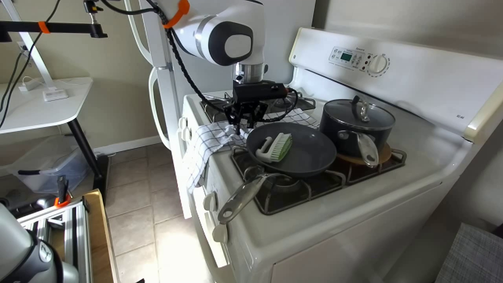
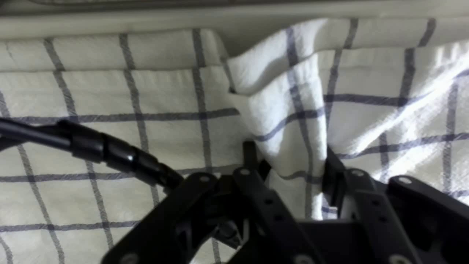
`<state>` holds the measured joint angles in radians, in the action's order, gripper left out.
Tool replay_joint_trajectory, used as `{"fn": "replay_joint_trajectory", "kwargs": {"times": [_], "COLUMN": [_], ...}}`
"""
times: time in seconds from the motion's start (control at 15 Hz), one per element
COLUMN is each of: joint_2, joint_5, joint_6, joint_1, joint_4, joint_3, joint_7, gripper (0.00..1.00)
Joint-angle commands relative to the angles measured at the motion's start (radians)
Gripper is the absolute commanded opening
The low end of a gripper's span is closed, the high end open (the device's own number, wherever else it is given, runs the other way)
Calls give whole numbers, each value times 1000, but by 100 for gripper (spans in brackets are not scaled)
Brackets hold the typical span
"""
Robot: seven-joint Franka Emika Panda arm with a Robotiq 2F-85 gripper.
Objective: Put the towel on the left side of the stove.
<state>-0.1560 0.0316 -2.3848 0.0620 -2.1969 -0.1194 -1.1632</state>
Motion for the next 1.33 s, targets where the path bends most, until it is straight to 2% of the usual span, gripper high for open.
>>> {"fn": "replay_joint_trajectory", "kwargs": {"times": [0.0,0.07,0.67,1.0,1.27], "joint_2": [20,32,213,279,271], "joint_5": [-46,-51,-55,-71,-62], "joint_6": [46,52,78,88,104], "joint_1": [-3,-5,-18,-7,-5], "joint_4": [4,1,4,109,233], "joint_3": [7,8,48,63,73], "joint_7": [48,52,25,26,23], "gripper": [8,1,0,0,0]}}
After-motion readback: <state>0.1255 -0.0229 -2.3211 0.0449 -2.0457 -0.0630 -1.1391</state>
